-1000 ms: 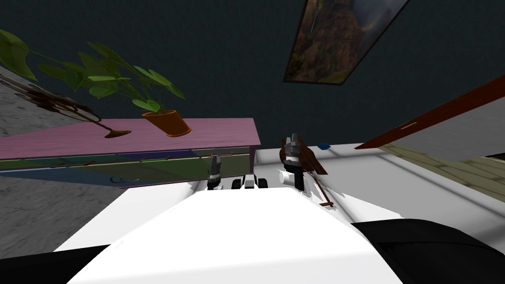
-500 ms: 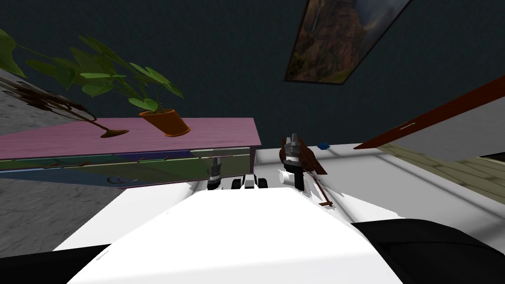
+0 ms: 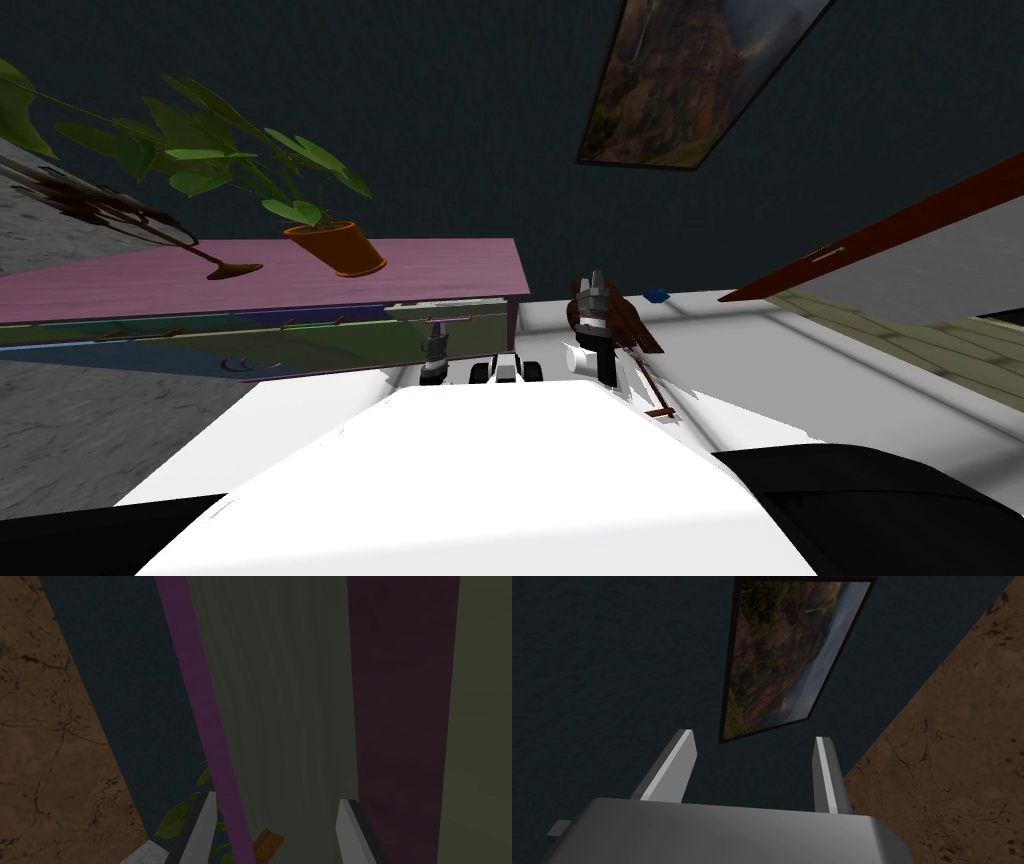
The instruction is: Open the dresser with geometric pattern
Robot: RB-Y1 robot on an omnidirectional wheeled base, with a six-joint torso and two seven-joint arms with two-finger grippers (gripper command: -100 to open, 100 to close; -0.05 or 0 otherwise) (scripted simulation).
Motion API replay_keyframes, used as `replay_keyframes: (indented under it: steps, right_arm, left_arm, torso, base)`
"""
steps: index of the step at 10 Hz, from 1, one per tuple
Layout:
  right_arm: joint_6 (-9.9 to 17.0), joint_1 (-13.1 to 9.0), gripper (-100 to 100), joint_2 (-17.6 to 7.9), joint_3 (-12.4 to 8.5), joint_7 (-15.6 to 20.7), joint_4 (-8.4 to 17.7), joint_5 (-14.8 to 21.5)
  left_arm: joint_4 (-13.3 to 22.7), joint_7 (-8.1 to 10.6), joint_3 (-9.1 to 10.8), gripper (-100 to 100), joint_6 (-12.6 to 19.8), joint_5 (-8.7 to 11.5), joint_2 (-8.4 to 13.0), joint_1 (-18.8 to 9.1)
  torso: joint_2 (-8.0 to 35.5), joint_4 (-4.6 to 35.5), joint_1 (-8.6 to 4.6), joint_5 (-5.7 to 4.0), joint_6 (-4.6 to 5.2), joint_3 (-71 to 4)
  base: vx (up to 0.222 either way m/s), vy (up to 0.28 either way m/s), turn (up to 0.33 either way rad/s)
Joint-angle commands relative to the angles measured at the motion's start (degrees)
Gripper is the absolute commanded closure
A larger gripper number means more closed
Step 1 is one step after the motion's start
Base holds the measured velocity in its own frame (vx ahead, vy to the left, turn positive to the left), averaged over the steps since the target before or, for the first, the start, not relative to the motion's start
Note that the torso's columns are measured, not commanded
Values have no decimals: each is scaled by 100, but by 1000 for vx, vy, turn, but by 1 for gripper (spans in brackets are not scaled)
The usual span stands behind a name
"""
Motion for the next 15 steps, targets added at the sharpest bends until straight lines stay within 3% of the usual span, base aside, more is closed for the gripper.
replay_keyframes:
  steps: [1, 3, 4, 5, 6, 12, 15]
  right_arm:
    - [0, -1, 0, 0, 0, 0, 0, 0]
    - [0, -2, 0, 0, 0, 0, 0, 0]
    - [0, -2, 0, 0, 0, 0, 0, 0]
    - [0, 0, 0, 0, 0, 0, 1, 0]
    - [0, 0, 0, 0, 0, 0, 0, 0]
    - [0, 1, 0, 0, 0, 0, 0, 0]
    - [0, 2, 0, -1, 0, 0, 0, 0]
  left_arm:
    - [-223, 86, 21, 100, 284, 14, 84, -40]
    - [-443, 158, 34, 100, 547, 22, 154, -75]
    - [-320, 145, 15, 100, 518, 14, 132, -50]
    - [-460, 210, 47, -100, 856, 39, 202, -178]
    - [-460, 210, 47, -100, 864, 39, 202, -178]
    - [-935, 374, 150, -100, 1747, 120, 407, -589]
    - [-935, 374, 150, -100, 1747, 120, 407, -589]
  torso:
    - [17, 7, -13, -4, 1, 12]
    - [12, 25, -8, -21, -1, 2]
    - [19, 35, -9, -28, -9, 4]
    - [-20, 24, -9, -24, -5, -15]
    - [-42, 3, -6, -12, 1, -27]
    - [14, 36, -24, -28, 3, 6]
    - [21, 51, -22, -39, -7, 7]
  base:
    - [-200, -60, 40]
    - [-225, -24, 20]
    - [-111, -17, -3]
    - [-62, -20, 18]
    - [-59, -18, 11]
    - [-61, -24, 11]
    - [-18, -7, -2]
